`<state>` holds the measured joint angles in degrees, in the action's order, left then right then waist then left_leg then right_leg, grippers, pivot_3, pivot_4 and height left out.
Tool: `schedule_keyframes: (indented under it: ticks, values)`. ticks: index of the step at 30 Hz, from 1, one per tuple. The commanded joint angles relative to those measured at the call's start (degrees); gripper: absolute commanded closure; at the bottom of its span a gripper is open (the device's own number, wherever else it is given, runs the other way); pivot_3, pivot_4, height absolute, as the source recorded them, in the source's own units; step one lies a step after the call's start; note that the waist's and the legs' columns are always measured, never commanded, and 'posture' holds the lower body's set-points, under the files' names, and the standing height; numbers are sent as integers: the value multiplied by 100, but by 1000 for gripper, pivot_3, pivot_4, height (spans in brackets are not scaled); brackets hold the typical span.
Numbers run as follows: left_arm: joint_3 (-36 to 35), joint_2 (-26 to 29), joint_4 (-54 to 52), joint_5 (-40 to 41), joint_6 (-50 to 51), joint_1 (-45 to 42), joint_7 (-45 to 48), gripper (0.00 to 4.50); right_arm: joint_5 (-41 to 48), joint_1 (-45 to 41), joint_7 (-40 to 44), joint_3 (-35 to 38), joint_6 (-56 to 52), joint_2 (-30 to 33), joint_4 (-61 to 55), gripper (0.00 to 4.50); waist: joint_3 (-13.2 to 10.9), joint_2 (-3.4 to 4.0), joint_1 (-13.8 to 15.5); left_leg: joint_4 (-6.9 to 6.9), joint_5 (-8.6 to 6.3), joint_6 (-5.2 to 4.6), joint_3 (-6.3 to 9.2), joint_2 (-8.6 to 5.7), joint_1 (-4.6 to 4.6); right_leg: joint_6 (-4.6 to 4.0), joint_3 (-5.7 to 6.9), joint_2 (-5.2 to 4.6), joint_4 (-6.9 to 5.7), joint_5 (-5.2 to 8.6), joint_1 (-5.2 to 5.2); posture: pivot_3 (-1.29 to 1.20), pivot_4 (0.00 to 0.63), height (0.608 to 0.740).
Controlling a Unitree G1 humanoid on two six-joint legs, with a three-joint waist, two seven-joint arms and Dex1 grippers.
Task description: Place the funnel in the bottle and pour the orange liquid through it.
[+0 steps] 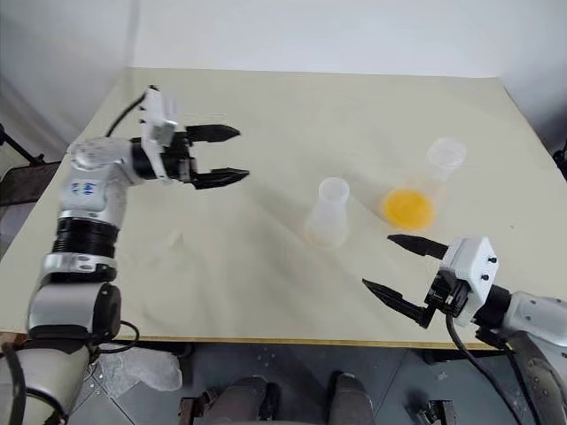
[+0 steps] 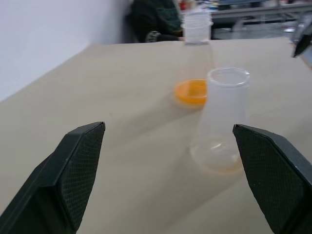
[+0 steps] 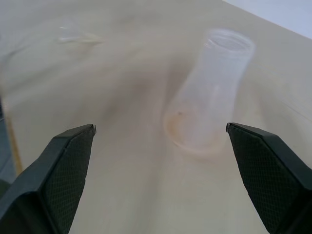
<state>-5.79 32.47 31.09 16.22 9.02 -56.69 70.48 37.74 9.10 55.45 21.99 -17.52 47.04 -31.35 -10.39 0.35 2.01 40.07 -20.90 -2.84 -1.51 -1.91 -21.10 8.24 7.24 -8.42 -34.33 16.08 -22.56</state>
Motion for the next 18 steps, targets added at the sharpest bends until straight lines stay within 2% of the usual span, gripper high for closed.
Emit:
schedule_keyframes:
  ticks: [1,5,7,13,18]
  values:
    - [-618,617,-870,448,421,619,-86,29,27,-249,790,-130,165,392,271,0,0,0,-43,1,0,0,2,0,0,0,1,0,0,0,0,0,150,740]
    - [-1035,1238,-1514,642,671,1670,-110,29,190,-761,1190,-294,166,510,565,0,0,0,-113,-4,-2,4,10,4,3,0,5,-1,-4,0,-1,0,150,740]
    - [-1564,1426,-1844,874,812,2374,-277,29,531,-1161,1119,-331,30,315,639,0,0,0,-101,-3,-2,4,15,5,2,0,8,-2,-5,0,0,0,150,740]
    - [-2960,1385,-2777,1506,1258,4315,-802,29,797,-1251,1333,-548,94,-134,616,0,-1,-2,-53,9,-6,12,65,2,-5,-1,11,-7,-8,0,14,0,150,740]
    - [-3575,1196,-3031,1820,1478,5242,-1183,29,948,-1403,1314,-708,59,-424,538,0,0,-2,-52,11,-8,15,81,-5,3,-3,-18,-11,-4,1,29,0,150,740]
